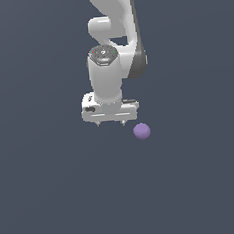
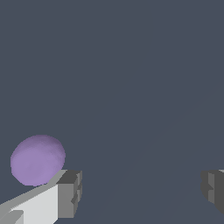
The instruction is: Pick up the object and move it to a goal position.
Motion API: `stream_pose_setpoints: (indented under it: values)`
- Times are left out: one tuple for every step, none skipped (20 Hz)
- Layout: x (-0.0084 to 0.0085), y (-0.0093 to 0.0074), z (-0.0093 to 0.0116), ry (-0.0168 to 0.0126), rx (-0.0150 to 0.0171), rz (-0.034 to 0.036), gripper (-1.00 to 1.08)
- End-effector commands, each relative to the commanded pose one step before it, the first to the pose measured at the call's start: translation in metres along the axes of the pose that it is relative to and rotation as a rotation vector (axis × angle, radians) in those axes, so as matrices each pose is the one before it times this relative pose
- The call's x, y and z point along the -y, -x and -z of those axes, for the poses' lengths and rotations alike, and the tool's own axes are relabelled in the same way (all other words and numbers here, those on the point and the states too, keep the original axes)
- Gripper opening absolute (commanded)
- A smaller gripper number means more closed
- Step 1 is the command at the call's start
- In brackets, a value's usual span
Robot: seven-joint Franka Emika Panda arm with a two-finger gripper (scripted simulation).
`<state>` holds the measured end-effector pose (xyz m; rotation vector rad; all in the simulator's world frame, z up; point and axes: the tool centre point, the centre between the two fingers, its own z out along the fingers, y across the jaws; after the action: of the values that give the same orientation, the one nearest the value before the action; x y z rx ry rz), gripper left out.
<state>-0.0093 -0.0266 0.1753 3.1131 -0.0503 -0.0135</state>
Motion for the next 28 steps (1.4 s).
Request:
stream_pose_setpoints:
  values:
    - [-0.00001, 0.0, 0.0, 0.0, 0.0, 0.0, 1.0]
    - [0.0, 0.0, 0.0, 0.0, 0.0, 0.0, 1.0]
    - [0.0, 0.0, 0.0, 0.0, 0.0, 0.0, 1.0]
    - [0.0, 0.0, 0.0, 0.0, 0.0, 0.0, 1.0]
    - [0.0, 0.0, 0.0, 0.0, 0.0, 0.0, 1.0]
    - [0.0, 0.0, 0.0, 0.0, 0.0, 0.0, 1.0]
    - [0.0, 0.0, 0.0, 0.0, 0.0, 0.0, 1.0]
    - [0.0, 0.0, 0.0, 0.0, 0.0, 0.0, 1.0]
    - [0.0, 0.0, 0.0, 0.0, 0.0, 0.0, 1.0]
    - [0.0, 0.0, 0.0, 0.0, 0.0, 0.0, 1.0]
    - [0.0, 0.0, 0.0, 0.0, 0.0, 0.0, 1.0]
    - [-0.00006, 0.00006, 0.0002, 0.0, 0.0, 0.0, 1.0]
    - [-0.00096, -0.0001, -0.00043, -0.00149, 0.00165, -0.00087, 1.0]
    - [-0.00128, -0.00005, -0.00031, -0.00189, 0.00206, -0.00111, 1.0]
    - [-0.00179, -0.00007, -0.00046, -0.0027, 0.00289, -0.00157, 1.0]
    - [-0.00221, -0.00007, -0.00053, -0.00337, 0.00354, -0.00195, 1.0]
    - [-0.00198, -0.00007, -0.00048, -0.0031, 0.00317, -0.00179, 1.0]
    - [-0.00144, -0.00004, -0.00034, -0.0023, 0.00231, -0.00134, 1.0]
    - [-0.00091, -0.00003, -0.00023, -0.00149, 0.00148, -0.00091, 1.0]
    - [-0.00037, -0.00001, -0.00009, -0.00063, 0.00061, -0.00043, 1.0]
    - [0.00005, -0.00004, -0.00012, 0.0, 0.0, 0.0, 1.0]
    - [0.0005, 0.00006, 0.0003, 0.00097, -0.00094, 0.00074, 1.0]
    - [0.00033, -0.00001, -0.0001, 0.0, 0.0, 0.0, 1.0]
    - [0.00012, 0.00003, -0.00018, -0.0001, -0.00003, -0.00182, 1.0]
    - [0.00059, 0.00004, -0.00034, -0.00015, -0.00002, -0.00239, 1.0]
    - [0.00082, 0.00005, -0.00046, -0.00015, -0.00008, -0.00331, 1.0]
    - [0.00109, 0.00008, -0.00057, -0.00014, -0.00015, -0.00414, 1.0]
    - [0.00134, 0.0001, -0.00069, -0.00014, -0.00021, -0.00502, 1.0]
